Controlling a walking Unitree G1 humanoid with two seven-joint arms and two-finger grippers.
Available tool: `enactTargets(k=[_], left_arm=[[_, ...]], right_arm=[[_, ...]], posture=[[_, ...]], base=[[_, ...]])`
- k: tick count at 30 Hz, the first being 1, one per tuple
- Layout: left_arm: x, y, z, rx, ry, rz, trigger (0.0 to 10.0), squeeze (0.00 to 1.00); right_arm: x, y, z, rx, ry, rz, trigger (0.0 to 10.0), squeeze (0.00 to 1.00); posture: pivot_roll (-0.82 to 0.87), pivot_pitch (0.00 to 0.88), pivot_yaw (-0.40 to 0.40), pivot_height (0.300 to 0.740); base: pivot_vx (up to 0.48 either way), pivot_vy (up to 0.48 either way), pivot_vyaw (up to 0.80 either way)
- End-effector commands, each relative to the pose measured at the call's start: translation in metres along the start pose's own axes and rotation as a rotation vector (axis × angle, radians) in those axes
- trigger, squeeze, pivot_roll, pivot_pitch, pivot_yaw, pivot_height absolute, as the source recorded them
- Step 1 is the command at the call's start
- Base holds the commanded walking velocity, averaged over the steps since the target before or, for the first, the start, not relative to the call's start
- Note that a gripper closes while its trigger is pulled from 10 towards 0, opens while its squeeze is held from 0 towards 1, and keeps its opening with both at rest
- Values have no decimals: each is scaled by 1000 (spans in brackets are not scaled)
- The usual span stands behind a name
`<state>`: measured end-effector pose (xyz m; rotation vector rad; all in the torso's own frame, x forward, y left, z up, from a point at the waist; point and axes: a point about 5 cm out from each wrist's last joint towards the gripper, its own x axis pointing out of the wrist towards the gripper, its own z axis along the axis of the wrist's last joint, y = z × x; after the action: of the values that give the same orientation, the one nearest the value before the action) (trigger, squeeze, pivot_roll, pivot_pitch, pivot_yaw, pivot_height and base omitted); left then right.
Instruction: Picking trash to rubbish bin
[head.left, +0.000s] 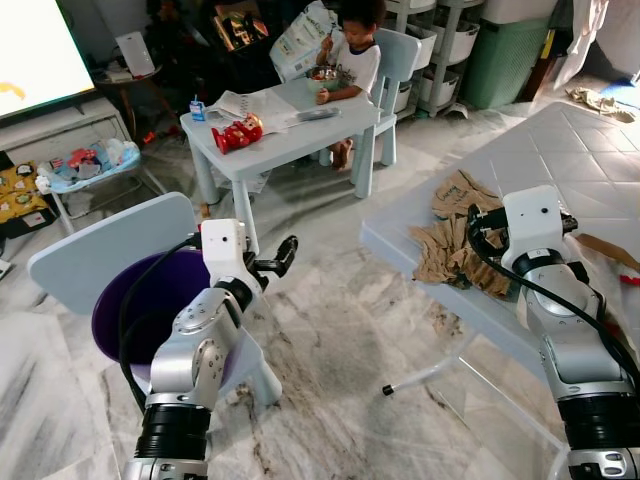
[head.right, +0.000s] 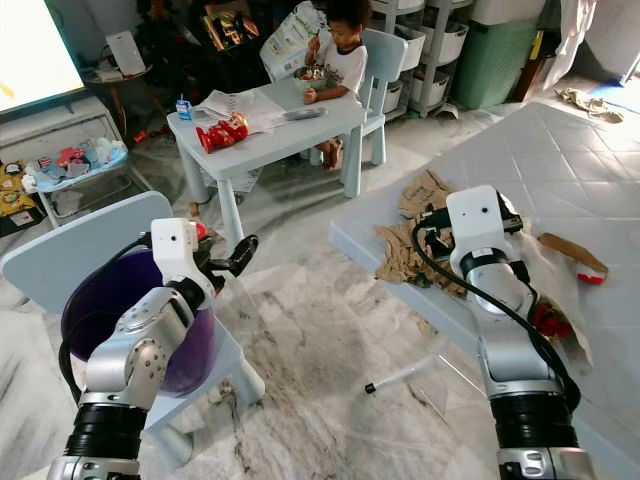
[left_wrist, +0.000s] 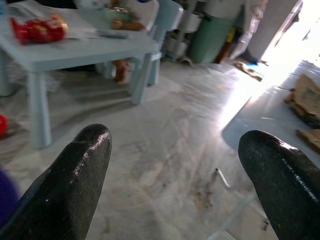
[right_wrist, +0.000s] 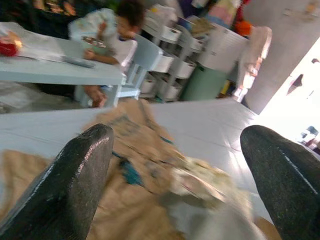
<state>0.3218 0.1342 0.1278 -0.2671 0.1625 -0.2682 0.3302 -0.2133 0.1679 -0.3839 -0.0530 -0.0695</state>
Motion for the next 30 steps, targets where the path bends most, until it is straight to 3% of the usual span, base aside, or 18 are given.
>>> enactTargets(k=[1,7,21,30], left_arm=[[1,-4,7,-2,-29,-27,10000,0],[2,-3,8,-14,-34,-24,10000,0],[3,-5,8,-36,-37,-45,10000,0],[2,-6,6,-40,-34,-50,10000,0]], right_arm=[[0,-3,4,2,-25,-15,10000,0],[1,-4,5,5,-31,-15,10000,0],[2,-4,8,6,-50,-11,10000,0],[1,-4,8,7,-52,-9,10000,0]], posture=[[-75,44,14,740],[-76,39,12,740],[-78,36,10,740],[-80,36,11,740]], base=[[0,0,-800],[0,0,-793],[0,0,0],[0,-224,0]])
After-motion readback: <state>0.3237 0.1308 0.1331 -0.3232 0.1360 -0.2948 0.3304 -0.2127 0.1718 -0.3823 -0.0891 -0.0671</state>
